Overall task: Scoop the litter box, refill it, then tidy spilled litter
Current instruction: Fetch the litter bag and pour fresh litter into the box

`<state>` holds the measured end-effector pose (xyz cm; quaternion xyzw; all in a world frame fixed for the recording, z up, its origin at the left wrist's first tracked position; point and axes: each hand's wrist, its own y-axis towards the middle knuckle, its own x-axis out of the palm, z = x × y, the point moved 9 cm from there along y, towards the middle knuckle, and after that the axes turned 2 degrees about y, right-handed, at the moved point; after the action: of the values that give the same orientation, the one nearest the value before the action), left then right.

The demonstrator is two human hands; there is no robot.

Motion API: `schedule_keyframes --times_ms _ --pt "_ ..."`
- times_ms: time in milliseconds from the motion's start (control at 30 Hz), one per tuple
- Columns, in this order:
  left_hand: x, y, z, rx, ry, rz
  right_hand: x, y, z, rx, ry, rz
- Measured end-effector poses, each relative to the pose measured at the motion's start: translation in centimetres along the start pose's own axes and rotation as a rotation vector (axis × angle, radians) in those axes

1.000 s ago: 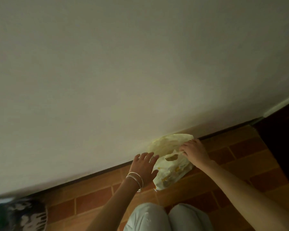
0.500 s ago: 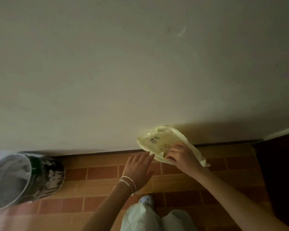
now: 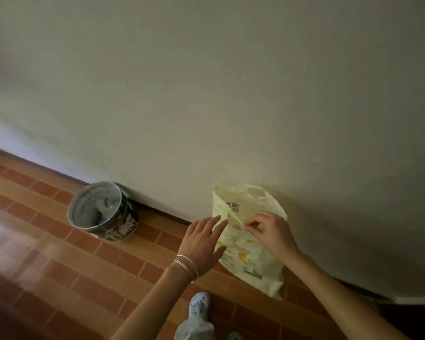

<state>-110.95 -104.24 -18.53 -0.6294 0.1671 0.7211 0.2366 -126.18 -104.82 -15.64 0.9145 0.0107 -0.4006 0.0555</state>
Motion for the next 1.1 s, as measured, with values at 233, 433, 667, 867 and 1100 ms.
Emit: schedule_keyframes --times_ms 233,433,667,867,1100 --pt "-5.5 -7.1 -7.1 -0.200 -0.024 0.127 2.9 2.7 -12.5 -0.153 0.167 -0.086" --pt "-8.8 -13.5 -13.9 -0.302 -0.015 0.220 8.7 3.7 -22.3 -0.242 0.257 -0.173" --pt "-12.0 -21.5 -23.2 -0.349 0.041 0.378 16.1 4.2 -32.8 -0.317 0.293 -0.251" --pt "-14.0 -26.7 -30.1 -0.376 0.064 0.482 21.8 5.0 -40.2 -0.322 0.309 -0.280" --pt "-15.8 -31.2 -35.7 -0.461 0.093 0.570 26.6 6.6 -46.2 -0.298 0.367 -0.309"
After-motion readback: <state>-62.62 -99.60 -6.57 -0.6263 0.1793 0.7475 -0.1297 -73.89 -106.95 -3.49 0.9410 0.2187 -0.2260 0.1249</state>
